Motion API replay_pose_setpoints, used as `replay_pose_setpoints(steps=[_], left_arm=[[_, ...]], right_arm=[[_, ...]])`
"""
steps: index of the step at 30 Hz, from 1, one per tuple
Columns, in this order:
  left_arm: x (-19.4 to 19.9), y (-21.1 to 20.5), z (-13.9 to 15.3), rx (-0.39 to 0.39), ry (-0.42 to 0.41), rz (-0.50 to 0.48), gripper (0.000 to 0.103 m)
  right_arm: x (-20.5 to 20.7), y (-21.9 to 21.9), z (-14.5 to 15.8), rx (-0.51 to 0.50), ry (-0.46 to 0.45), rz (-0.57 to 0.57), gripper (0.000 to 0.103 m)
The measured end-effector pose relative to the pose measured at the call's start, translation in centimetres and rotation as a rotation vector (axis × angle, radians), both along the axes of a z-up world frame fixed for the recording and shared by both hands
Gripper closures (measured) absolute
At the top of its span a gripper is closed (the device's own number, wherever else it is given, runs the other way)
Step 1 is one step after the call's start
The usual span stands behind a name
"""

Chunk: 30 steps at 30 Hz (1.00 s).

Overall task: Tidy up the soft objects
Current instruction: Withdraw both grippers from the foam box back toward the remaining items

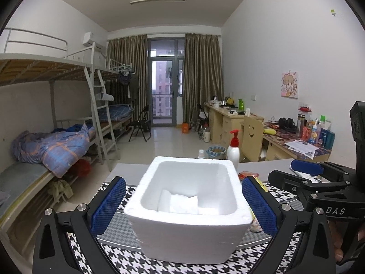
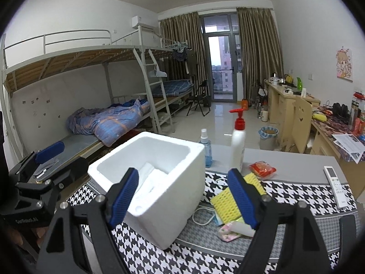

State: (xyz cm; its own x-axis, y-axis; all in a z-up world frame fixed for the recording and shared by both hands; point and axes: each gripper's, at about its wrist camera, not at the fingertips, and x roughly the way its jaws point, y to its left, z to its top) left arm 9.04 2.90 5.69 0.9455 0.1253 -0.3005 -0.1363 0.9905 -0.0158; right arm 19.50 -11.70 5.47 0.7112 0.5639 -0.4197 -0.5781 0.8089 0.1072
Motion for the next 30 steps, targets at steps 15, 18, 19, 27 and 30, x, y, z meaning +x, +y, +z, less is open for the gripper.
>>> replay_pose_setpoints(steps=[15, 18, 19, 27, 30], left_arm=[[0.6, -3.3, 0.4, 0.019, -0.005, -0.022, 0.001], [0.8, -4.0, 0.3, 0.018, -0.006, -0.023, 0.001], [0.9, -4.3, 0.4, 0.02, -0.006, -0.021, 0.001], [1.6, -6.4, -0.1, 0.021, 0.002, -0.032, 0.001], [1.8, -7.1, -0.3, 0.013, 0.006, -0.039, 0.001]], right_arm=[[-0.1, -3.8, -0.3, 0.002, -0.021, -0.038, 0.02], [0.0, -4.6, -0.4, -0.001, -0.022, -0.041, 0.02], [0.0, -5.0, -0.4, -0.001, -0.026, -0.04, 0.02], [0.5, -6.9, -0.7, -0.013, -0.024, -0.04, 0.02], [0.7, -7.7, -1.0, -0.012, -0.018, -0.046, 0.02]])
